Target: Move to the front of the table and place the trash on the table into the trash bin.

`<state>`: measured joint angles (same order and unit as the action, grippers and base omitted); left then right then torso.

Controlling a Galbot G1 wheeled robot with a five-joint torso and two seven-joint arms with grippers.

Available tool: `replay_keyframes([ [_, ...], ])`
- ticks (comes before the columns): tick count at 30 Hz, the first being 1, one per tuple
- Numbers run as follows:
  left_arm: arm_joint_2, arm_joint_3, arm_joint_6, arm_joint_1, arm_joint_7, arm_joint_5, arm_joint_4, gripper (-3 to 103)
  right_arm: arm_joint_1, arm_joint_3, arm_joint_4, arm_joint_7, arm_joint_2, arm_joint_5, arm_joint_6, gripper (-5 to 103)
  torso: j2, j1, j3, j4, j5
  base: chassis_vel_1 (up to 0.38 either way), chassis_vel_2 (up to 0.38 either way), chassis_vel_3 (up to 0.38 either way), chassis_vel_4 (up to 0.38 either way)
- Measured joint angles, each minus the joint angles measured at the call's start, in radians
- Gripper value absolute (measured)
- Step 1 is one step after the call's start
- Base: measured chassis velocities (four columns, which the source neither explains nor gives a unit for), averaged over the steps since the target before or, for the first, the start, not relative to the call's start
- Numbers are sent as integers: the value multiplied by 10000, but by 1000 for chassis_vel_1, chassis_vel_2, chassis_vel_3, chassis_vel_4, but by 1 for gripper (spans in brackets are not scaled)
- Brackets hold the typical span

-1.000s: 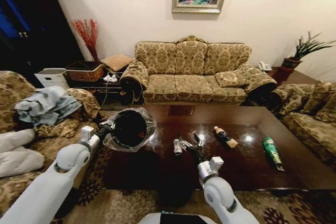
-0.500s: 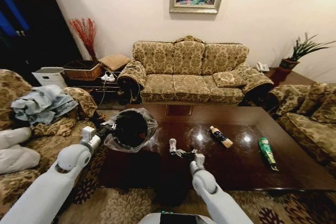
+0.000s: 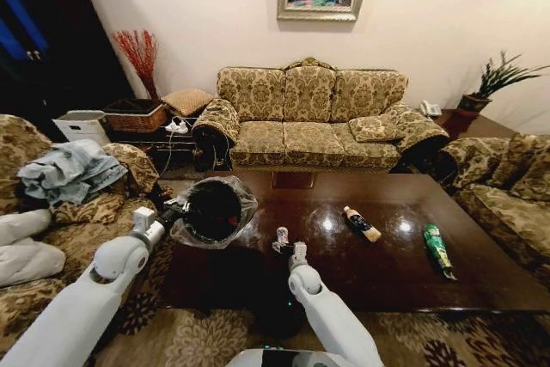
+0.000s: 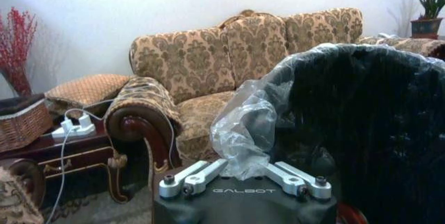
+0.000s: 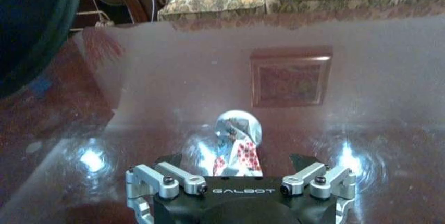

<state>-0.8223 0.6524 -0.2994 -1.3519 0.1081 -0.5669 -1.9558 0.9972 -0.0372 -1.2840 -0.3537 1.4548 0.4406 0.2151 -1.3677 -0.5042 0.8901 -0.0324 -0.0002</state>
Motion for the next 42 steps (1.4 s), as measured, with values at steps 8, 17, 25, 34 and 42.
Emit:
replay_keyframes([
  [8,23,-21,240,-12,30,-39,2,0,-493,220,1112,402,548,31,-72,103,1,-3,1,0,2,0,0,0,0],
  [17,7,-17,425,9,-64,-281,27,0,-482,168,1152,533,514,351,-65,73,0,-3,0,2,2,0,0,0,0],
  [25,6,6,427,11,-133,-305,62,0,-505,180,1119,546,446,575,-11,46,0,-2,0,0,2,0,0,0,0],
  [34,5,6,427,14,-148,-284,96,0,-490,181,957,563,330,701,43,33,0,-3,0,0,2,0,0,0,0],
  [42,56,-26,459,147,-162,51,503,0,449,505,-1339,332,-360,-74,-933,33,0,-3,0,3,2,0,0,0,0],
])
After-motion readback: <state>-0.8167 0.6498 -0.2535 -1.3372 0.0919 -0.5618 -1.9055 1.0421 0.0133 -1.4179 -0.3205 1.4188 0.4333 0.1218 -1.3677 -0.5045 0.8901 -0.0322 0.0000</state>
